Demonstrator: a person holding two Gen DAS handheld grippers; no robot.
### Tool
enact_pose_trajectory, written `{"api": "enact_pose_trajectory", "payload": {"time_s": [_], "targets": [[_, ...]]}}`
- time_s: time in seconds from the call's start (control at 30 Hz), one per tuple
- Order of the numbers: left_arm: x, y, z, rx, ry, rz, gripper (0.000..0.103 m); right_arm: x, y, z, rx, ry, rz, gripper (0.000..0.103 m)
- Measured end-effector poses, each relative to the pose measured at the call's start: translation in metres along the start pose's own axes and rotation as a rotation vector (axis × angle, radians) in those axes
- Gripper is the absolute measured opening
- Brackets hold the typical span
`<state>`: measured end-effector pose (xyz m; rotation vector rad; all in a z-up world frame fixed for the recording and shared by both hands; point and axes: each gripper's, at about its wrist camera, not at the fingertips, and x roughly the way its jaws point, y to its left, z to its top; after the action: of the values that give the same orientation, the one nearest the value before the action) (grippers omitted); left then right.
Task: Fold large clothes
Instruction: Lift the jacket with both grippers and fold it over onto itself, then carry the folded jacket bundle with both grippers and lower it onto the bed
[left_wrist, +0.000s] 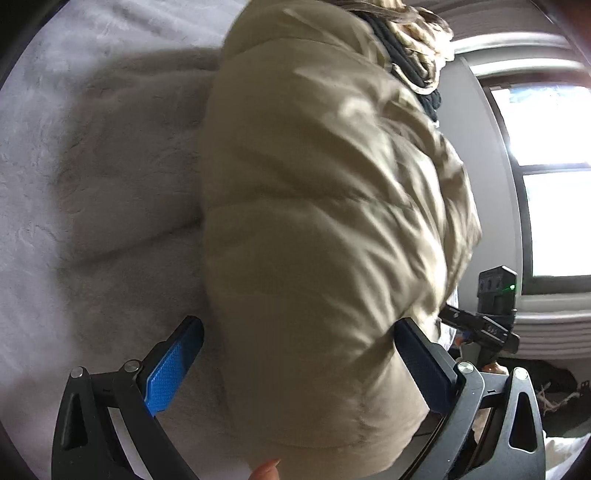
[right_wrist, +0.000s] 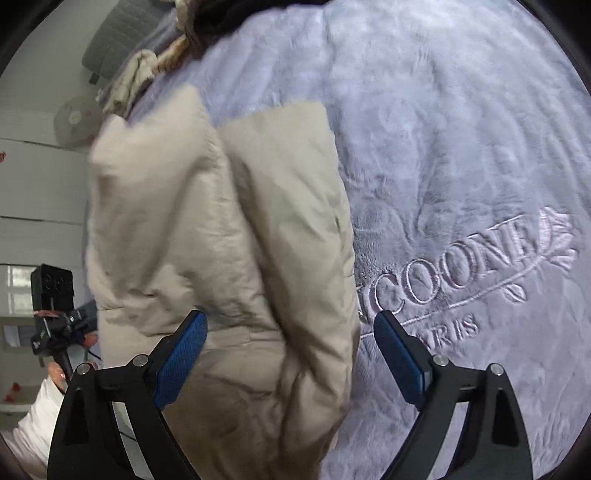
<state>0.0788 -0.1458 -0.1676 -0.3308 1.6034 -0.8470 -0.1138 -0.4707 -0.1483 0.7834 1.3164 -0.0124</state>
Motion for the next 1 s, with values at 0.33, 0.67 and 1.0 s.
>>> {"api": "enact_pose_trajectory", "payload": {"time_s": [0.33,0.67,1.0], "targets": [[0.016,0.029,-0.001,-0.049,0.095,-0.193,0.103,0.028,-0.013,0.018,-0.006,0.087,0.238,0.103],[0.029,0.036,0.006,-0.045,0.126,-0.229,0.103,0.066,-0.002,0.044,-0.014,0.147,0.39,0.103],[0.026,0.015,-0.006,-0.031,0.05,-0.129,0.092,0.088,0.024,0.055,0.036,0.171,0.398,0.099]]}}
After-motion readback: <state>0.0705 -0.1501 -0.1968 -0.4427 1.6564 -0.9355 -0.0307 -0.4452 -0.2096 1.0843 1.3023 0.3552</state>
